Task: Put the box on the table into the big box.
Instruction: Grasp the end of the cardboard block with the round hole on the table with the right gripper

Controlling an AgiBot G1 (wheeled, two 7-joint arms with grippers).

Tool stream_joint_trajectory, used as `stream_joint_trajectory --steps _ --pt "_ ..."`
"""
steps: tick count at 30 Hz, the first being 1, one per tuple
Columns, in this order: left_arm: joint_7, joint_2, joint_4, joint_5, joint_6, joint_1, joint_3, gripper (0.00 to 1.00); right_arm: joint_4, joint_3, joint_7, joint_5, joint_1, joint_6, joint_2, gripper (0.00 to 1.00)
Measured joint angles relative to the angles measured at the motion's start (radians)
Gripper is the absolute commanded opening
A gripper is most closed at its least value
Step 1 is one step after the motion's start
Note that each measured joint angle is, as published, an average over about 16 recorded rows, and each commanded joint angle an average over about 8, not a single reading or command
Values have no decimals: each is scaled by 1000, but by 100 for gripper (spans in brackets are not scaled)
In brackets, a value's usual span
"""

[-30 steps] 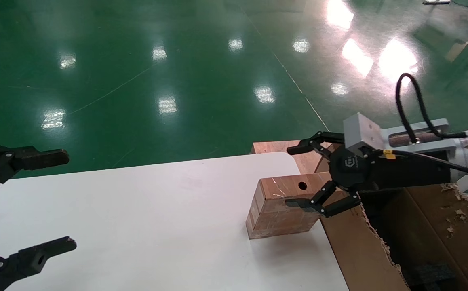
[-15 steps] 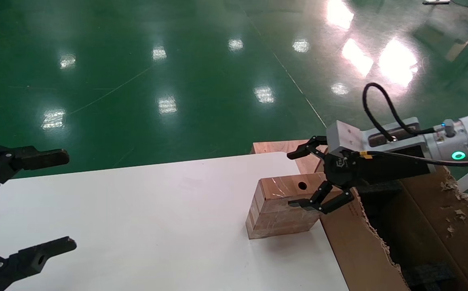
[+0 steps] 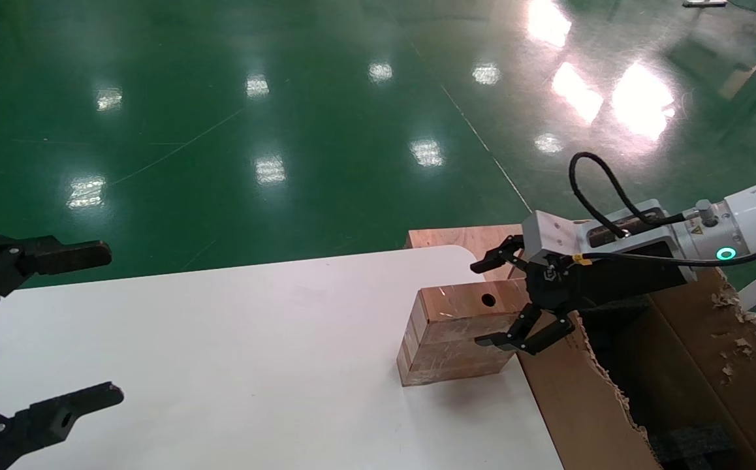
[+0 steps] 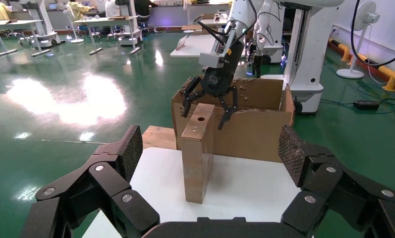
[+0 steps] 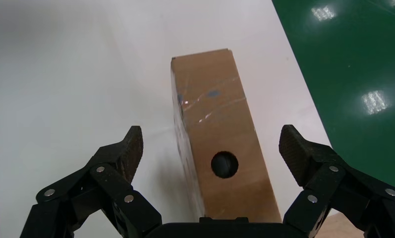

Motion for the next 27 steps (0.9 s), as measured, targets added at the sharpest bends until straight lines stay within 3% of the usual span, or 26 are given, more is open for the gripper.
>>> stream_joint_trajectory --steps 18,20,21,25,26,27 --pt "0 0 0 0 0 0 0 98 -126 -178 -83 46 83 4 -51 100" --pt "0 0 0 0 0 0 0 76 -134 -188 -89 47 88 4 -56 97" --pt "0 0 0 0 0 0 0 64 -138 -191 -91 47 90 4 -58 88" --pt "0 0 0 0 0 0 0 14 -145 -198 -95 48 95 4 -62 38" --pt "0 0 0 0 0 0 0 3 -145 -199 -95 48 95 4 -62 25" --pt "0 0 0 0 0 0 0 0 -146 -200 -95 48 96 4 -62 13"
